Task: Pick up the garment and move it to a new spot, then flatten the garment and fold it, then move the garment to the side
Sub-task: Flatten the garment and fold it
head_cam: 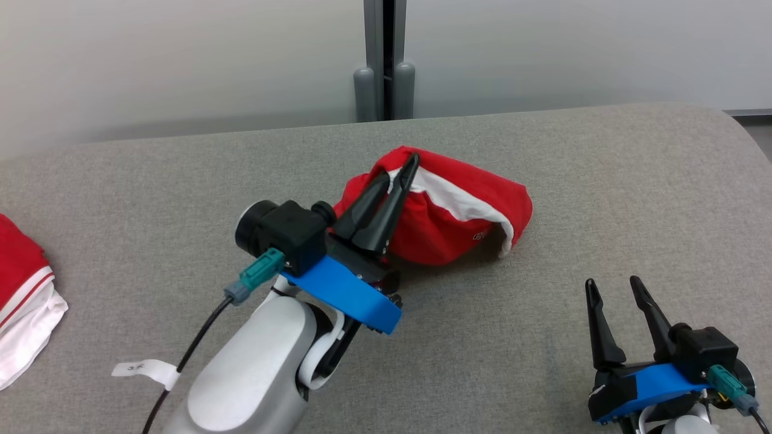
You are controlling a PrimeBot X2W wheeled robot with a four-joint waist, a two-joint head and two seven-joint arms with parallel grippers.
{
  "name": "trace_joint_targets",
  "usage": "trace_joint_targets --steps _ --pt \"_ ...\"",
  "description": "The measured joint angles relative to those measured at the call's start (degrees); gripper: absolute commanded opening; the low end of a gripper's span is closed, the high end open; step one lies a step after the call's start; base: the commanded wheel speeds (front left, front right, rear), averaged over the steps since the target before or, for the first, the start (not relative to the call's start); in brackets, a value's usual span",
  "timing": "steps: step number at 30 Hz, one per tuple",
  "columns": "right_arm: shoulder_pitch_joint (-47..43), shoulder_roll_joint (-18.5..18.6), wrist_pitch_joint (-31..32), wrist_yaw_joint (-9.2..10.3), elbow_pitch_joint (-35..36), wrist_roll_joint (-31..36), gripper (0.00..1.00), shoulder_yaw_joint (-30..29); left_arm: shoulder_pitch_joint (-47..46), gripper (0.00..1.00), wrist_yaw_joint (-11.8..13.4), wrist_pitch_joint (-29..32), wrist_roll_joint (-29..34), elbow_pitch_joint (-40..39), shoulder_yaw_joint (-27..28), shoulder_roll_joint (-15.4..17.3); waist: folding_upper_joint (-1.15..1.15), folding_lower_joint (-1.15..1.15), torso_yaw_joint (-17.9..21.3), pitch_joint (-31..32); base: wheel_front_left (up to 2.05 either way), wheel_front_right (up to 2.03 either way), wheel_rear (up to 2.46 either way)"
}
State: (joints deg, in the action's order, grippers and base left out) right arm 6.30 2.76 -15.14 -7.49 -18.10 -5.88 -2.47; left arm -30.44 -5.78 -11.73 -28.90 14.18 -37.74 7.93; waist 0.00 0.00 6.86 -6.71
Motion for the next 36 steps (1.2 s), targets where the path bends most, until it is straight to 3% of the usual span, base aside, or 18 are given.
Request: trace_joint_targets --steps 5,13,23,24,25,27,36 --pt "-0.07 0.00 0.00 0.00 -0.01 -0.16 1.00 -0.25 1.83 0.00 2.27 2.56 -3.54 -3.31 3.50 2.24 0.00 0.00 -0.51 0.23 0.00 0.00 0.00" --pt "0.08 0.00 0.00 0.00 0.19 -0.32 1.00 -0.15 9.04 0.00 4.72 2.57 -9.15 8.95 9.98 7.47 0.00 0.00 -1.01 -0.65 0.00 0.00 0.00" --pt "0.28 0.00 0.00 0.00 0.20 -0.21 1.00 -0.02 12.53 0.00 0.99 -0.13 -15.90 20.39 13.47 6.81 0.00 0.00 -1.73 -1.31 0.00 0.00 0.00" --pt "0.33 0.00 0.00 0.00 0.19 -0.20 1.00 0.11 12.91 0.14 0.59 -0.40 -16.47 21.04 13.51 6.36 0.00 0.00 -1.78 -1.27 0.00 0.00 0.00" --pt "0.35 0.00 0.00 0.00 0.19 -0.20 1.00 0.15 13.21 0.35 0.23 -0.68 -16.81 21.43 13.55 6.08 0.00 0.00 -1.86 -1.23 0.00 0.00 0.00" --pt "0.37 0.00 0.00 0.00 0.13 -0.14 1.00 0.25 13.73 1.00 -0.23 -1.36 -17.07 22.21 13.58 5.89 0.00 0.00 -2.07 -1.09 0.00 0.00 0.00" --pt "0.60 0.00 0.00 0.00 -0.02 0.71 1.00 1.41 16.67 1.00 -1.30 -3.20 -15.84 18.18 16.14 5.21 0.00 0.00 -3.25 0.53 0.00 0.00 0.00"
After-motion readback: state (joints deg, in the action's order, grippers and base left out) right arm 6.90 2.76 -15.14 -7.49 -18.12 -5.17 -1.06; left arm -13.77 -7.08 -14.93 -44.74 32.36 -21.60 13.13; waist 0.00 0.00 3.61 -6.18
